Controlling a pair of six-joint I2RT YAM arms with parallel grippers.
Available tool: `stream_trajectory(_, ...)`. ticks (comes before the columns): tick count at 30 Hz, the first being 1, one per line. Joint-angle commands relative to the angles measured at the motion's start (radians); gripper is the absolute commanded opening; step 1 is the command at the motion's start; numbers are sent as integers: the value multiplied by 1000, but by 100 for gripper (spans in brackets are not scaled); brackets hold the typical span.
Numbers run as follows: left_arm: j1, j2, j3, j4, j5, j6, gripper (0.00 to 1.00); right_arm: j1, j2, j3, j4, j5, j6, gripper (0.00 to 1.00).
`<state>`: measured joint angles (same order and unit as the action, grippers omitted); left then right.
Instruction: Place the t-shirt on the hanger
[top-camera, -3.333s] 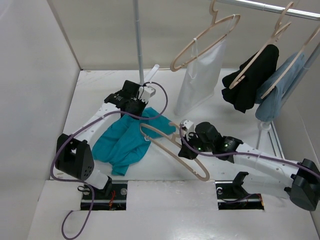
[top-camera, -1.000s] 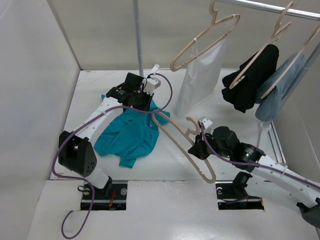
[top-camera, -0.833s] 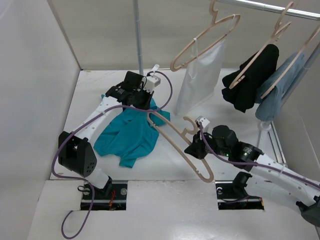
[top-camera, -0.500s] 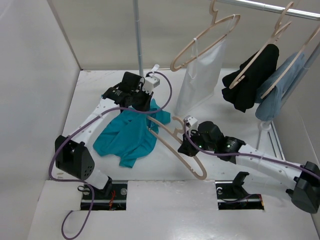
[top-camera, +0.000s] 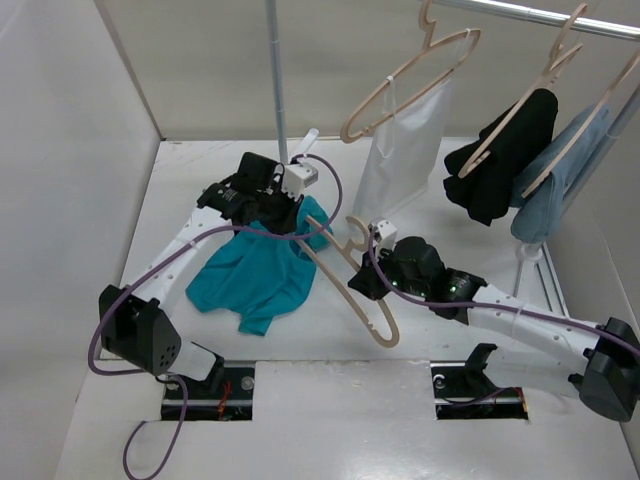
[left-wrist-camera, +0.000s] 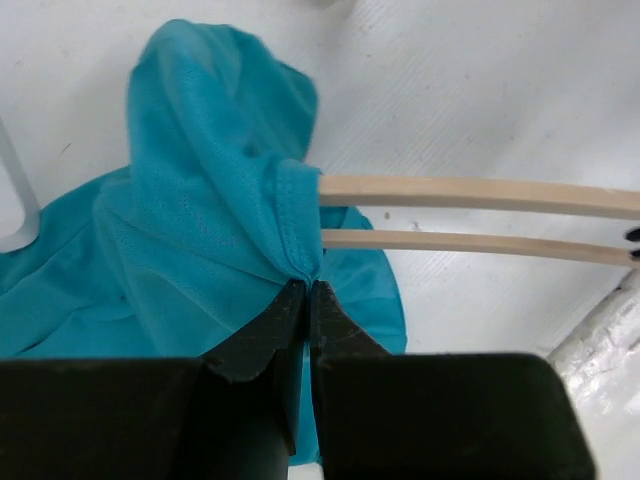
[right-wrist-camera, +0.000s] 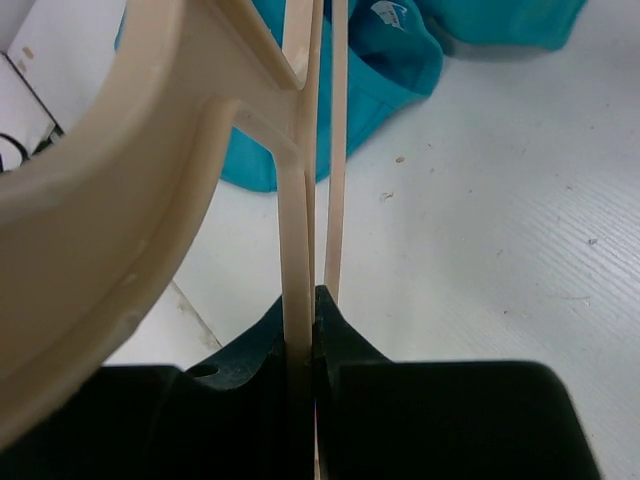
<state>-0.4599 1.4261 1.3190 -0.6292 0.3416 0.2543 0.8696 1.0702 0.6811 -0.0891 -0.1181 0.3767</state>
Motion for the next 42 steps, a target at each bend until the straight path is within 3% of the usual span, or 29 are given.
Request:
stream_trajectory(1,-16,-36,5,-36,117,39,0,5,-3,55,115,113,74,0)
stream_trajectory(8,-26,-56,-20,-133,337,154,0,5,51,106,155,239,123,0)
stream_trajectory(14,-72,-113,-67,-133,419,174,0,5,203,199,221,221,91,0)
stream_trajectory(21,-72,-194,-135,-124,479,212,0,5,261,233,288,160,18,0)
stream_trajectory(22,-72,-214,-135,-124,479,212,5,5,261,233,299,137,5,0)
stream_trajectory(23,-72,-225,-144,-124,479,229,32,5,261,221,299,127,5,0)
stream_trajectory(25,-72,-260,-144,-124,442,261,51,5,229,186,308,115,-18,0)
stream_trajectory(28,-50,-305,-126,-124,419,305,59,5,180,127,308,101,-36,0)
stream_trajectory(32,-28,-415,-103,-8,341,350,66,5,120,81,308,92,-85,0)
stream_trajectory(37,-28,-610,-256,342,286,547,91,14,86,58,308,38,-154,0)
stream_trajectory(39,-28,-581,-290,372,299,635,93,14,86,67,308,17,-191,0)
stream_trajectory(42,-39,-460,-177,266,324,756,97,25,96,80,308,-5,-219,0)
